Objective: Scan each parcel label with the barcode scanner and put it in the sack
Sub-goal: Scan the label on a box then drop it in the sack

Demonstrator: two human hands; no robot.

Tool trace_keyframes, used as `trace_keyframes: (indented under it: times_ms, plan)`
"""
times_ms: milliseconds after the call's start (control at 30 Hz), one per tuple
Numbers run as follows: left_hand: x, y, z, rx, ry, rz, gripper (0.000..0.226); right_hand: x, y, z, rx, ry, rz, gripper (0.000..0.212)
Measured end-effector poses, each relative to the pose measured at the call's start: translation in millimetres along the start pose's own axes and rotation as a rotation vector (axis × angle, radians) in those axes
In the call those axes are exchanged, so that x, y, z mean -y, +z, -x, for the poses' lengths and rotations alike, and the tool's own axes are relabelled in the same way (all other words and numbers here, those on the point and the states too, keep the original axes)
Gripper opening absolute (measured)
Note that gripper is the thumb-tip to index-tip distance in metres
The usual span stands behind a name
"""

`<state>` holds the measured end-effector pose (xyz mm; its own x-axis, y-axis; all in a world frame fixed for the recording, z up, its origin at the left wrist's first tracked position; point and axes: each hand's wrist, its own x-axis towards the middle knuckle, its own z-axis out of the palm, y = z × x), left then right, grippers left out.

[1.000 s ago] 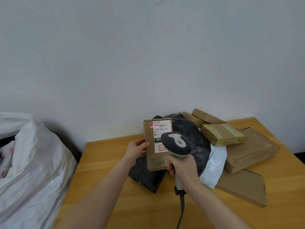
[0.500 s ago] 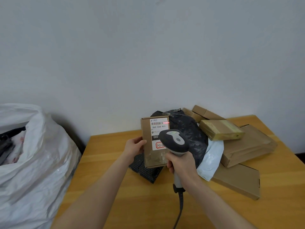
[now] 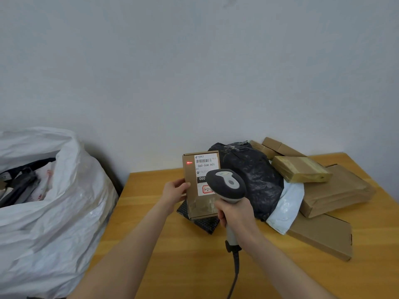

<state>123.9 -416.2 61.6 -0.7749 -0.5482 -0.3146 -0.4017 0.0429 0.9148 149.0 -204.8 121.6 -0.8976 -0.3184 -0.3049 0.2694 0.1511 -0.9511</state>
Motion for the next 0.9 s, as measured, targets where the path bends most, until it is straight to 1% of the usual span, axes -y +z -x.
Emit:
trace_keyframes:
  times_ms: [200, 333, 367, 533, 633, 767, 900]
  plan:
    - [16, -51, -10, 0.016, -0.009, 0.02, 0.042, 1, 58, 3, -0.014, -0.023, 0.013, 0.023]
    - [32, -109, -15, 0.04, -0.023, 0.016, 0.041, 0, 120, 12, -0.001, -0.051, -0.005, 0.005]
    - [36, -124, -17, 0.043, -0.027, 0.016, 0.041, 0, 137, 15, -0.003, -0.049, -0.016, 0.004]
    - [61, -193, -25, 0.053, -0.048, 0.012, 0.043, -2, 206, 31, -0.028, -0.008, -0.081, 0.005]
    - [76, -220, -24, 0.065, -0.071, 0.016, 0.041, -7, 234, 44, -0.03, 0.014, -0.055, 0.014]
    - [88, -238, -19, 0.075, -0.079, 0.014, 0.04, -10, 254, 56, -0.035, 0.032, -0.02, 0.018]
    - [94, -244, -13, 0.071, -0.095, 0.035, 0.043, -14, 258, 64, -0.058, 0.042, -0.008, 0.025]
